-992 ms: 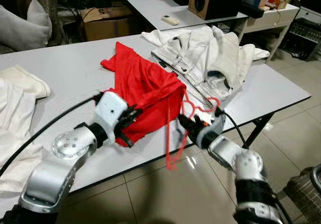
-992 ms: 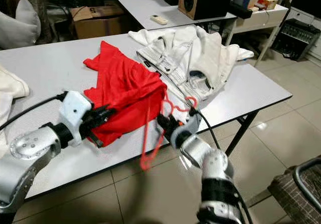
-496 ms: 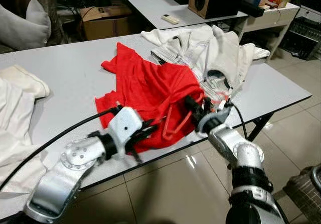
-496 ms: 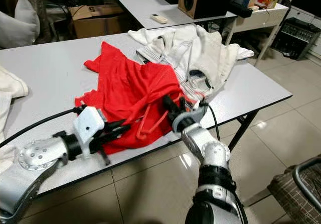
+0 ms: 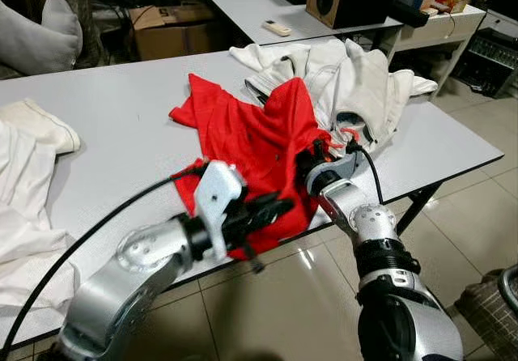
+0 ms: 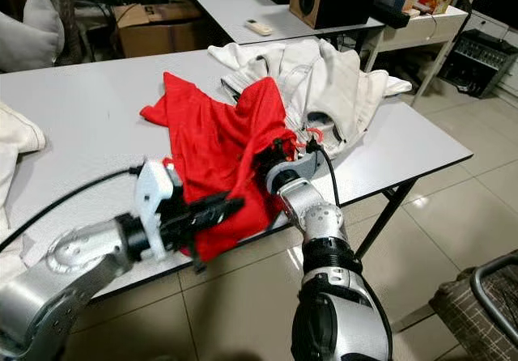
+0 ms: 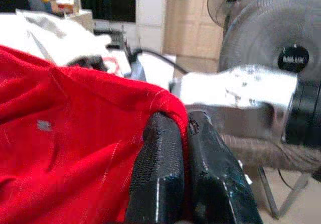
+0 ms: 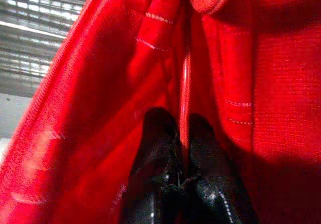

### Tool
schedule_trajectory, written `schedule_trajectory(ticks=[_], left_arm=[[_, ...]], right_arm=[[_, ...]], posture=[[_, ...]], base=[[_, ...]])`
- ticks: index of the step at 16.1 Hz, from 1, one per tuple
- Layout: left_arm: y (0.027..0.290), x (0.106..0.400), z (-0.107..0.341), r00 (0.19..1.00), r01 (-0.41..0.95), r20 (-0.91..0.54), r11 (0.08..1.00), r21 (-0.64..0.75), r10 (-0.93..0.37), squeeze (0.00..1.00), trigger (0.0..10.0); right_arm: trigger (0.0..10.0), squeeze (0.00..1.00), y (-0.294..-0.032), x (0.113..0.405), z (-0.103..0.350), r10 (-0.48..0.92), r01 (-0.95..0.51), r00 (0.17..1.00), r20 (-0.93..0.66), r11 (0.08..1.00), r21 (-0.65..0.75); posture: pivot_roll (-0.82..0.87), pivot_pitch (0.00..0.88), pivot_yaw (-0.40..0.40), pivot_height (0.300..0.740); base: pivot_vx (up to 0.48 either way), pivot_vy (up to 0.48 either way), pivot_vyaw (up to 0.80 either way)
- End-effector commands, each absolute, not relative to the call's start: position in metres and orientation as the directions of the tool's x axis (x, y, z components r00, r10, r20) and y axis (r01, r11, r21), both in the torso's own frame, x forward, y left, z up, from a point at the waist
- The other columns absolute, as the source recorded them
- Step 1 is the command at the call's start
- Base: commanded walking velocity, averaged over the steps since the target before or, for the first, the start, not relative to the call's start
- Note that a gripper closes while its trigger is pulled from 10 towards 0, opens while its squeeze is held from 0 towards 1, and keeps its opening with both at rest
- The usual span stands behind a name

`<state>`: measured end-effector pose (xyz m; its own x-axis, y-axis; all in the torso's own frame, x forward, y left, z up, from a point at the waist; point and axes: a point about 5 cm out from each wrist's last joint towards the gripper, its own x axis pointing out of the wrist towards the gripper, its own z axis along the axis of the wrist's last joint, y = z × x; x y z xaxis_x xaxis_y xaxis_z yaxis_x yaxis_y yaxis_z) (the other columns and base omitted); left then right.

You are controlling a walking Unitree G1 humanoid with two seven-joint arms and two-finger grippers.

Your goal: Hang hanger

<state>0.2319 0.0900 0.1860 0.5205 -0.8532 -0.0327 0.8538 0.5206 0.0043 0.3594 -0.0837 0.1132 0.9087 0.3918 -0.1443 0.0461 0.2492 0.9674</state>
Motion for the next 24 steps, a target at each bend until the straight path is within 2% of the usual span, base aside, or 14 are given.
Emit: schedule_trajectory(ticks=[1,4,6,7,8,10,11,12,13,14,16,21,23,24], left_arm=[[0.090,0.240,0.194,0.562,0.827,-0.008,0.562,0.024,-0.827,0.00,0.0],[0.119,0.275,0.216,0.740,0.670,0.036,0.740,0.061,-0.672,0.00,0.0],[0.124,0.282,0.237,0.724,0.685,0.123,0.728,-0.019,-0.679,0.00,0.0],[0.117,0.283,0.243,0.698,0.714,0.136,0.698,-0.054,-0.703,0.00,2.2],[0.114,0.284,0.244,0.693,0.719,0.142,0.691,-0.074,-0.707,0.00,2.2],[0.089,0.277,0.233,0.606,0.787,0.044,0.591,-0.175,-0.794,0.00,3.3],[0.082,0.274,0.225,0.576,0.798,-0.020,0.568,-0.200,-0.817,0.00,4.6],[0.079,0.276,0.218,0.593,0.773,-0.085,0.595,-0.218,-0.801,0.00,10.0],[0.086,0.287,0.214,0.663,0.705,-0.109,0.667,-0.242,-0.740,0.00,10.0],[0.095,0.296,0.212,0.720,0.647,-0.134,0.729,-0.225,-0.681,1.00,10.0],[0.125,0.320,0.213,0.847,0.473,-0.163,0.857,-0.203,-0.506,1.00,10.0],[0.150,0.313,0.204,0.762,0.533,-0.274,0.808,-0.249,-0.587,1.00,10.0],[0.169,0.316,0.205,0.800,0.490,-0.267,0.841,-0.229,-0.538,1.00,10.0],[0.195,0.317,0.213,0.891,0.387,-0.174,0.902,-0.190,-0.419,1.00,10.0]], right_arm=[[10.0,0.00,-0.032,0.360,0.143,0.506,-0.046,0.860,-0.063,0.200,0.979],[10.0,0.00,-0.040,0.351,0.148,0.549,-0.097,0.834,-0.057,0.247,0.964],[10.0,0.00,-0.054,0.343,0.144,0.557,-0.094,0.826,-0.085,0.285,0.954],[10.0,0.00,-0.061,0.336,0.143,0.564,-0.081,0.821,-0.092,0.275,0.958],[10.0,0.00,-0.063,0.334,0.143,0.567,-0.082,0.819,-0.092,0.273,0.959],[10.0,0.00,-0.072,0.329,0.137,0.525,-0.045,0.843,-0.115,0.283,0.958],[10.0,0.00,-0.072,0.329,0.138,0.513,-0.034,0.851,-0.118,0.276,0.960],[10.0,0.00,-0.072,0.329,0.142,0.496,-0.034,0.863,-0.101,0.256,0.966],[10.0,0.00,-0.071,0.330,0.145,0.491,-0.037,0.866,-0.093,0.248,0.968],[10.0,0.00,-0.072,0.329,0.146,0.492,-0.039,0.866,-0.095,0.255,0.966],[10.0,0.00,-0.074,0.324,0.149,0.505,-0.047,0.858,-0.090,0.251,0.967],[10.0,0.00,-0.093,0.320,0.142,0.445,-0.021,0.884,-0.142,0.341,0.940],[10.0,0.00,-0.099,0.320,0.144,0.427,-0.031,0.891,-0.153,0.393,0.919],[10.0,0.00,-0.103,0.318,0.153,0.452,-0.113,0.884,-0.122,0.459,0.881]], posture=[[0.03,0.009,-0.061,0.740],[0.03,0.001,-0.057,0.740],[-0.01,0.000,-0.044,0.740],[-0.02,0.000,-0.031,0.740],[-0.02,0.000,-0.031,0.740],[-0.04,0.000,0.006,0.740],[-0.04,0.000,0.020,0.740],[-0.04,0.000,0.020,0.740],[-0.05,0.000,0.024,0.740],[-0.05,0.000,0.024,0.740],[-0.04,0.000,0.003,0.740],[-0.06,0.000,0.032,0.740],[-0.06,0.000,0.023,0.740],[-0.06,0.000,0.012,0.740]], base=[[0.000,0.000,0.00],[0.000,0.000,0.00],[0.000,0.000,0.00],[0.000,0.000,0.00],[0.000,0.000,0.00],[0.000,0.000,0.00],[0.000,0.000,0.00],[0.000,0.000,0.00],[0.000,0.000,0.00],[0.000,0.000,0.00],[0.000,0.000,0.00],[0.000,0.000,0.00],[0.000,0.000,0.00],[0.000,0.000,0.80]])
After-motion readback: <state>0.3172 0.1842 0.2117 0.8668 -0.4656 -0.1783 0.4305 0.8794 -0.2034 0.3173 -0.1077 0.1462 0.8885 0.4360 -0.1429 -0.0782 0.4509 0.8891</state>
